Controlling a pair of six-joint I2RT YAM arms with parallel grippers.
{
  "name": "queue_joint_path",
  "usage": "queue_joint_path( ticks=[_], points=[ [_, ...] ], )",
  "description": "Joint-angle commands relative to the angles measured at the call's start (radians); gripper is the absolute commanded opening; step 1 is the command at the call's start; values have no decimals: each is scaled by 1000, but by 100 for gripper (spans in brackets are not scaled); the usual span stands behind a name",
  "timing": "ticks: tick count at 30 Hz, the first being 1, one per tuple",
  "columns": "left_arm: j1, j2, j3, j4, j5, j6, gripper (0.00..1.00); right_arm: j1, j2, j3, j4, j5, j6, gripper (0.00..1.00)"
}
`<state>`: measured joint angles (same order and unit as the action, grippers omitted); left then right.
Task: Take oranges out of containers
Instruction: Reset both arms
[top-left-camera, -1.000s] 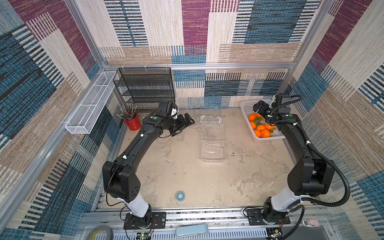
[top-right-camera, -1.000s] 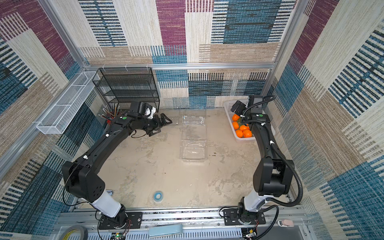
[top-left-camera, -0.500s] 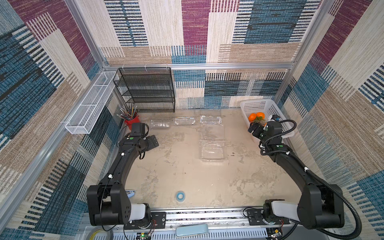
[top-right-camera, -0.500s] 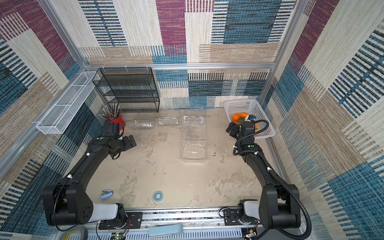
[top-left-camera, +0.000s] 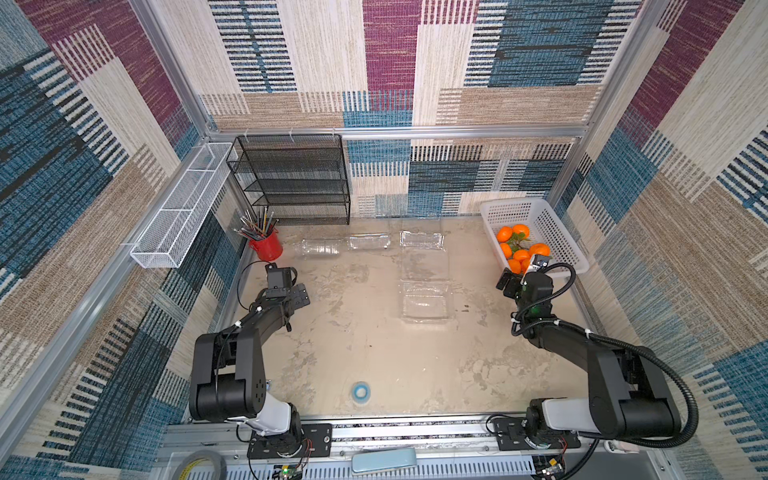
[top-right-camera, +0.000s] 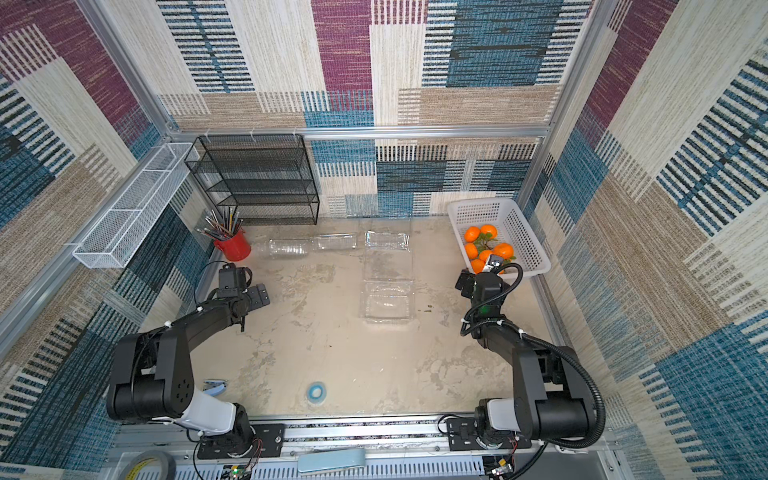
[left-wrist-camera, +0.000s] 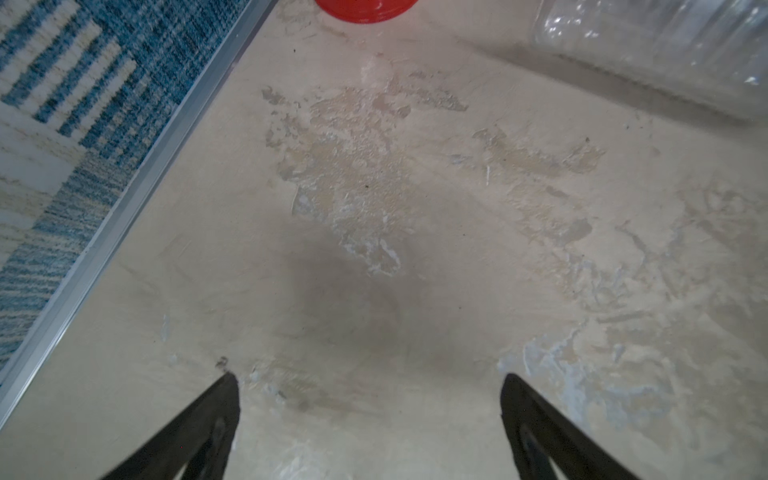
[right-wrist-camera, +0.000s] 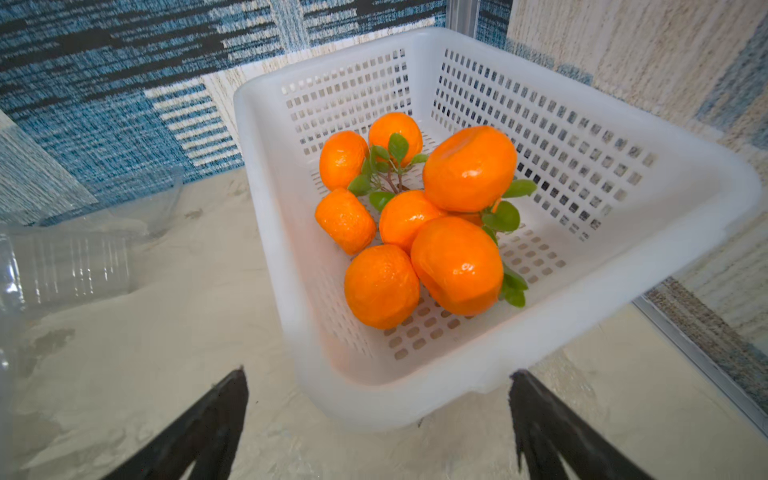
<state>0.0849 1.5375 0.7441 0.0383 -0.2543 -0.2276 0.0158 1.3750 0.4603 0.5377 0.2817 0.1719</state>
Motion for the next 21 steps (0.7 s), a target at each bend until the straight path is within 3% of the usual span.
queue_joint_path(
  ticks=[1, 10, 21],
  points=[
    [4, 11, -33, 184, 22, 48, 99, 1, 9, -53, 227, 21, -90, 98],
    [7, 66, 6, 214, 72, 77, 99, 1, 59, -182, 557, -142, -172, 98],
    [10, 1, -88, 325, 85, 83, 99, 1, 19, -265, 654, -122, -157, 98]
  ],
)
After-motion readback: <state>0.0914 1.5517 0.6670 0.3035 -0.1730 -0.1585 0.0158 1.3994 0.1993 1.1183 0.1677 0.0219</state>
